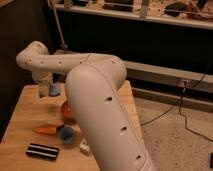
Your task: Place the white sponge in the ceramic bowl
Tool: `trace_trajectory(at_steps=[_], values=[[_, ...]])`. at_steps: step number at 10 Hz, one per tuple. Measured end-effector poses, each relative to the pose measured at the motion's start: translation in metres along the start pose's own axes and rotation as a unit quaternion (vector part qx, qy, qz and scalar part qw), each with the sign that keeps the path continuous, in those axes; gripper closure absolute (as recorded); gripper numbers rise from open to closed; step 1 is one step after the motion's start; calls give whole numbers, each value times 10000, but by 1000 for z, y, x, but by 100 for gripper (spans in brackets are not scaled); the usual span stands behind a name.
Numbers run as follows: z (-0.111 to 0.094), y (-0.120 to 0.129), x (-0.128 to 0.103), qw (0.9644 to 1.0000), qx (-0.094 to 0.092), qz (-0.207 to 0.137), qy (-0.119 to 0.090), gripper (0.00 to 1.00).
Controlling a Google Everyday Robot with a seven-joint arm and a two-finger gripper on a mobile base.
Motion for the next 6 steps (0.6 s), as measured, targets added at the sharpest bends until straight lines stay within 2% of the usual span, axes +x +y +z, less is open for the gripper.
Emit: trace_trajectory(at_steps=[3,6], values=[[2,-2,32,9998,-22,168,139,100],[1,3,70,9992,44,166,362,100]])
